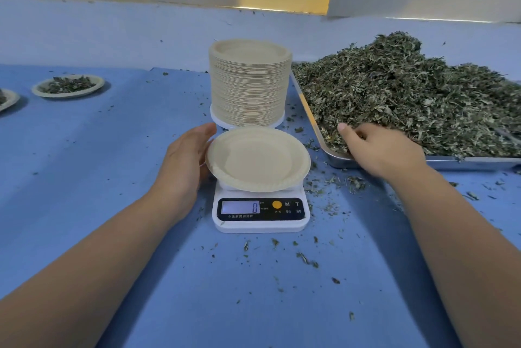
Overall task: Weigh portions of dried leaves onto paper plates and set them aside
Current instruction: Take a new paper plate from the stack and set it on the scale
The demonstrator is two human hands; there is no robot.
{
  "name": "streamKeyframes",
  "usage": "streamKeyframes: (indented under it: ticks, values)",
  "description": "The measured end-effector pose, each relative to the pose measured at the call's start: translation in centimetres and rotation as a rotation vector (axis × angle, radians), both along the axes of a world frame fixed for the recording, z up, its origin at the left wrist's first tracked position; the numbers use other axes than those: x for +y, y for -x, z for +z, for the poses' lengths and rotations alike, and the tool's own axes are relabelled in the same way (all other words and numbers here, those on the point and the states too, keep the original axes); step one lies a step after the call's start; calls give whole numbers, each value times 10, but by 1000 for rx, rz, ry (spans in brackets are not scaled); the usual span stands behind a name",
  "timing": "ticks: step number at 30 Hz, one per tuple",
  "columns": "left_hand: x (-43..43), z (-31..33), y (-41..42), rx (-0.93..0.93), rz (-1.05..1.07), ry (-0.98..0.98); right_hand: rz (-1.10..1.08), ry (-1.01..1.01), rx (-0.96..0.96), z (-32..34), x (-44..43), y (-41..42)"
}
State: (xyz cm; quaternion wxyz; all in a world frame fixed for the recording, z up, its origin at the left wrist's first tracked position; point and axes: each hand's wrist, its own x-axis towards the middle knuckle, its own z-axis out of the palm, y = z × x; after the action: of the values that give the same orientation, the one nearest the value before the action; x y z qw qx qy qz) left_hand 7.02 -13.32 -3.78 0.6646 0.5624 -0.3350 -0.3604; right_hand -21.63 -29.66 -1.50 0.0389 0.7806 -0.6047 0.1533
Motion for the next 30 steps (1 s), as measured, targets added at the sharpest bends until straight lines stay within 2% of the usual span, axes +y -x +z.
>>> streamKeyframes:
  ticks: [2, 4, 10, 13, 18, 23, 27, 30]
  values:
    - [-1, 0, 2, 26, -6, -21, -40, -101, 77, -3, -2, -1]
    - [-1, 0, 2, 42, 22, -35, -15, -104, 83, -4, -1, -2]
    - [-2, -2, 0, 64, 32, -42, 43, 75, -87, -2, 3, -2]
    - [-3, -4, -2, 69, 46, -45, 71, 96, -176, 3, 2, -5]
    - [-5, -5, -3, 28, 42, -56, 62, -204, -65, 5, -19, -21]
    - [-5, -6, -4, 56, 44, -62, 30, -206, 16, 16, -37, -29]
    - [-5, -6, -4, 43, 41, -72, 36, -414, 129, 20, -35, -33]
    - [-5, -7, -6, 31, 36, -73, 112, -432, 124, 31, -27, -40]
